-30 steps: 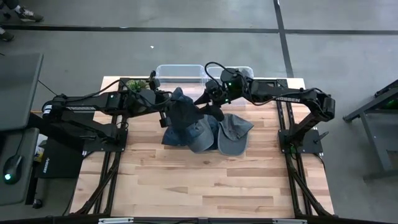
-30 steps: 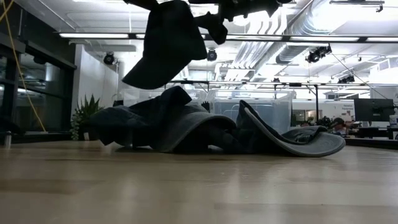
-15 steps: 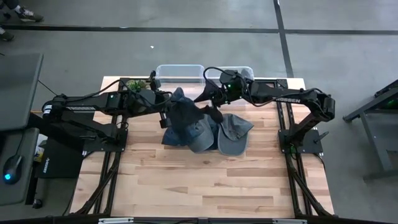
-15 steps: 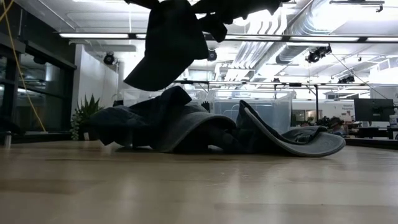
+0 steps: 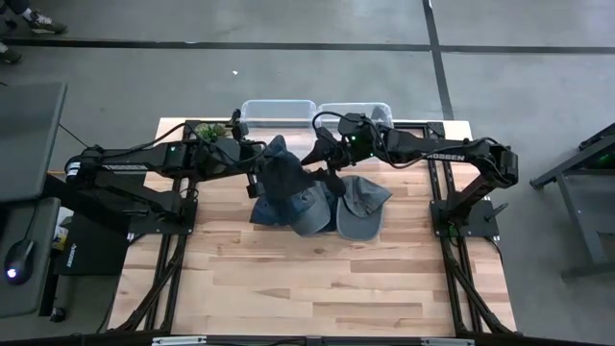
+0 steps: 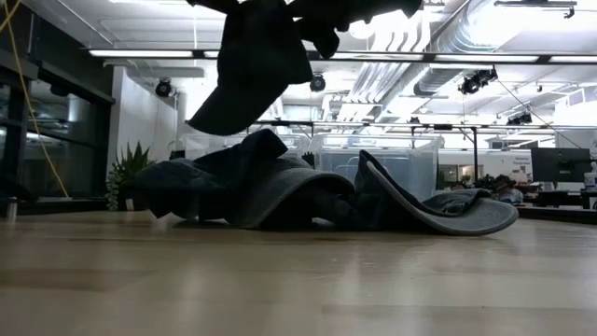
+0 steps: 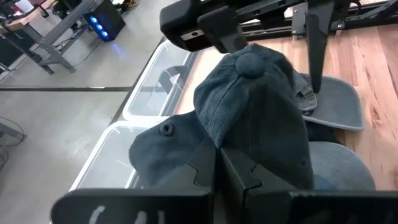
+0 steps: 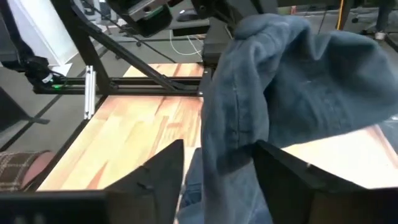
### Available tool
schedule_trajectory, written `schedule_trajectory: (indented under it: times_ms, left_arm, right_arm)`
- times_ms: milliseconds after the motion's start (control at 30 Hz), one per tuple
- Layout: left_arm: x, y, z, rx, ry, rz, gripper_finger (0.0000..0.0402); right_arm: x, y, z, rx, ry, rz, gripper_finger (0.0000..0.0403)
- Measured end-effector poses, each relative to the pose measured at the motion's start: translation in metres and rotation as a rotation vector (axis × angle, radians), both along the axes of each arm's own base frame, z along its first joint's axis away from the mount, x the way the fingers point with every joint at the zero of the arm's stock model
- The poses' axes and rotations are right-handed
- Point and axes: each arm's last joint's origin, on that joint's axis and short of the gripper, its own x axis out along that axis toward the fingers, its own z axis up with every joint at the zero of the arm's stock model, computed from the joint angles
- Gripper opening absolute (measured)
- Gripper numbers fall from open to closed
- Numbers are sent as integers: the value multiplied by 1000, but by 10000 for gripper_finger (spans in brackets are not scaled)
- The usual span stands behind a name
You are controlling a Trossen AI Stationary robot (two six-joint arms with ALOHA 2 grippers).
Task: Pick & Place hat
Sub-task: Put the left top blue cap into the left transparent bin
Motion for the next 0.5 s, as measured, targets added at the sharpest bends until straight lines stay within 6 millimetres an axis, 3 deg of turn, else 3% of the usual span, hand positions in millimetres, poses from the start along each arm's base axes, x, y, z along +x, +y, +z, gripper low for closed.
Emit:
schedule_trajectory:
  times_ms: [300,500]
  left_arm:
    - [0,0,0,-3,-3,-1,0]
    - [0,-1,0,-10,-3,-18,14]
  right_arm:
    - [1,-2,2,6,-18,-24,20]
    - [1,-2,2,4,-21,-23,5]
